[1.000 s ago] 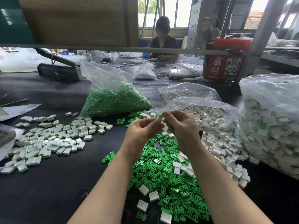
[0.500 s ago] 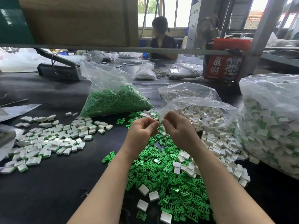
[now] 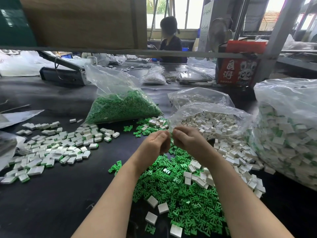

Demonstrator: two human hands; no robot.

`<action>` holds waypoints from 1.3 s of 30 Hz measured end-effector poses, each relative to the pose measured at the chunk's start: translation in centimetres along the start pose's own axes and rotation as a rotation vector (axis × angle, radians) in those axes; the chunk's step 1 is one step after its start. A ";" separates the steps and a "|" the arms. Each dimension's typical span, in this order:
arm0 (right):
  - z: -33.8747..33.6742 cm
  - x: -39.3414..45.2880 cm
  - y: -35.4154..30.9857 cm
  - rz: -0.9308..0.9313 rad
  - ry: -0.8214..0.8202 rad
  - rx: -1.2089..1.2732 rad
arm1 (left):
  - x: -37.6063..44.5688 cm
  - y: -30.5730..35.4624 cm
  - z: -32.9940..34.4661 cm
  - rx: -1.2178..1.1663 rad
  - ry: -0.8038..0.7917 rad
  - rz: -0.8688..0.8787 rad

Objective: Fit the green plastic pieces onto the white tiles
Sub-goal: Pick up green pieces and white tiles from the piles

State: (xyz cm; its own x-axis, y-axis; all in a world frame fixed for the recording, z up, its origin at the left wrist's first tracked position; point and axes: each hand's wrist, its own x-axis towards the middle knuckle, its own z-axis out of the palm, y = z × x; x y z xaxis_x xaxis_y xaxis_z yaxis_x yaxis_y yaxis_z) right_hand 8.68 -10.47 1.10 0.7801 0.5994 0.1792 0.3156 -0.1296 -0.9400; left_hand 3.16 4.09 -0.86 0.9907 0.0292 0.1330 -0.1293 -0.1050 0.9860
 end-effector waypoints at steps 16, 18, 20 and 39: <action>-0.3 -0.5 0.4 0.156 -0.221 0.233 | -0.2 -0.3 -1.7 -0.008 -0.253 -0.055; -0.3 -0.5 0.6 0.166 -0.244 0.205 | -0.1 -0.4 -1.6 0.012 -0.264 -0.073; -0.3 -0.5 0.8 0.173 -0.248 0.230 | -0.2 -0.4 -1.4 -0.039 -0.250 -0.066; -0.2 -0.1 1.3 0.361 -0.256 0.681 | -0.4 1.1 -0.7 -0.016 -0.084 0.099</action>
State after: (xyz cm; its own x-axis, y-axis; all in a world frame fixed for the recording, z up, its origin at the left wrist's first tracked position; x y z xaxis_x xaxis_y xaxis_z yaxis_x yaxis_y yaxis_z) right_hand 9.08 -10.85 -0.07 0.5969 0.7856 -0.1629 -0.3941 0.1102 -0.9124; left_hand 2.61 4.67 0.22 0.9730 -0.0644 0.2217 -0.2268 -0.0871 0.9700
